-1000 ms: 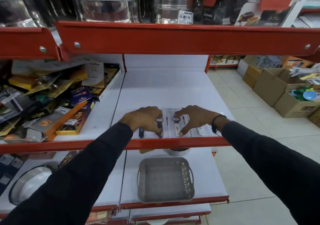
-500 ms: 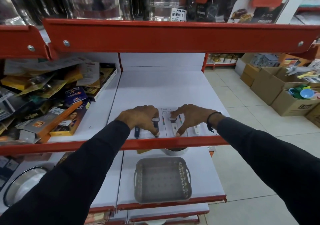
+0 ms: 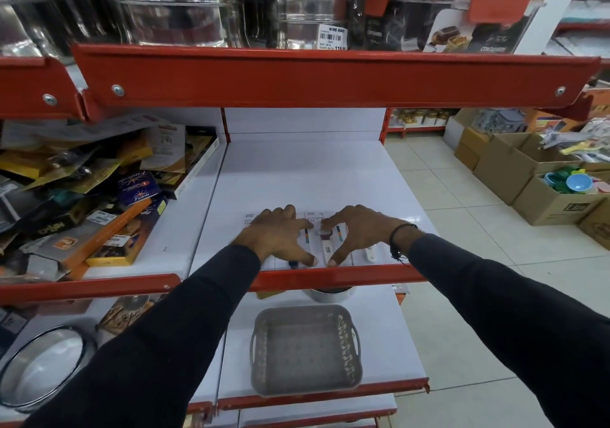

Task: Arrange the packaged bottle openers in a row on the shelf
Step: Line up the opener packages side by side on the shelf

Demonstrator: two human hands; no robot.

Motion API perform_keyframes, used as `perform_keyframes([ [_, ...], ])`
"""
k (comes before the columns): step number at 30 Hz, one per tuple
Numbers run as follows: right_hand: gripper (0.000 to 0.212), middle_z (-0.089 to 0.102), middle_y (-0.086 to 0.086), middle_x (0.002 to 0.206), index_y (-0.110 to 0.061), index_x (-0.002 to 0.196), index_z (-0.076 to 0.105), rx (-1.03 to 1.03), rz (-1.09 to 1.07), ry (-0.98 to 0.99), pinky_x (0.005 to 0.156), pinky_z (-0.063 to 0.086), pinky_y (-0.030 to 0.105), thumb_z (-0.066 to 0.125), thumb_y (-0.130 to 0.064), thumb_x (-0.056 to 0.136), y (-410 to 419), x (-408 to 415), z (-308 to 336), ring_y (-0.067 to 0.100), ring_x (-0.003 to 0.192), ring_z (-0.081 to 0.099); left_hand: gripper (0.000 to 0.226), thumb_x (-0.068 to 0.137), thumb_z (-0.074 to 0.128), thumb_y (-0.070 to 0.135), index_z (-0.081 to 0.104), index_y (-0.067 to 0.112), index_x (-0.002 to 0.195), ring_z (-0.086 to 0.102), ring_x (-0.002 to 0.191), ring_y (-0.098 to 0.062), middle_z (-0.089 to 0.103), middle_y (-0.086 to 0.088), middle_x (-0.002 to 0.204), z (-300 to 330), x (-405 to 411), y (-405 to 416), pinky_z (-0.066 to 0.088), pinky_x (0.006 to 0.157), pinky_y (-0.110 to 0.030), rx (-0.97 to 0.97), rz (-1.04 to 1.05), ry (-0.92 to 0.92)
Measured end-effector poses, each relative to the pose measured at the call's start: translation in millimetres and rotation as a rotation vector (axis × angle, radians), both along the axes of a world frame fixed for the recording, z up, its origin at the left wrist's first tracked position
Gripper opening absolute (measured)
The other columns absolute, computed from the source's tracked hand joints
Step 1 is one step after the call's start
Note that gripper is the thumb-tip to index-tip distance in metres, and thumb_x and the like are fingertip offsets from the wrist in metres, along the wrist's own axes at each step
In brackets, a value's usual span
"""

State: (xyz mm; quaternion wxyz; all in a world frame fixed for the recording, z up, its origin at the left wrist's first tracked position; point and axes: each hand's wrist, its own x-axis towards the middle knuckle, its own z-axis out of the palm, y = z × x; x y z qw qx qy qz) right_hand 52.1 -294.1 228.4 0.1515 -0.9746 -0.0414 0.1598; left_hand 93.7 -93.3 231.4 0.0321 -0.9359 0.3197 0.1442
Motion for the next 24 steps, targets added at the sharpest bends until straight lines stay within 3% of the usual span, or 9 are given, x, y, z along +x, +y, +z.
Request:
perform_keyframes([
  [18, 0.078, 0.049, -0.005, 0.146, -0.037, 0.126, 0.062, 0.008, -0.014, -0.004, 0.110, 0.034, 0.048, 0.086, -0.062, 0.056, 1.1, 1.8, 2.3, 0.026, 0.132, 0.044, 0.090, 0.078, 0.065, 0.074, 0.037, 0.037, 0.154, 0.044, 0.135, -0.032, 0.044, -0.008, 0.145, 14.9, -10.4, -1.6, 0.038, 0.113, -0.049, 0.037, -0.002, 0.035],
  [24, 0.093, 0.043, -0.005, 0.152, -0.037, 0.137, 0.052, 0.007, -0.067, 0.000, 0.114, 0.029, 0.051, 0.086, -0.063, 0.054, -14.4, -2.7, 14.6, 0.025, 0.140, 0.037, 0.091, 0.075, 0.068, 0.073, 0.039, 0.037, 0.154, 0.044, 0.136, -0.034, 0.044, -0.008, 0.146, 15.6, -9.1, -5.3, 0.038, 0.111, -0.050, 0.048, 0.010, 0.039],
])
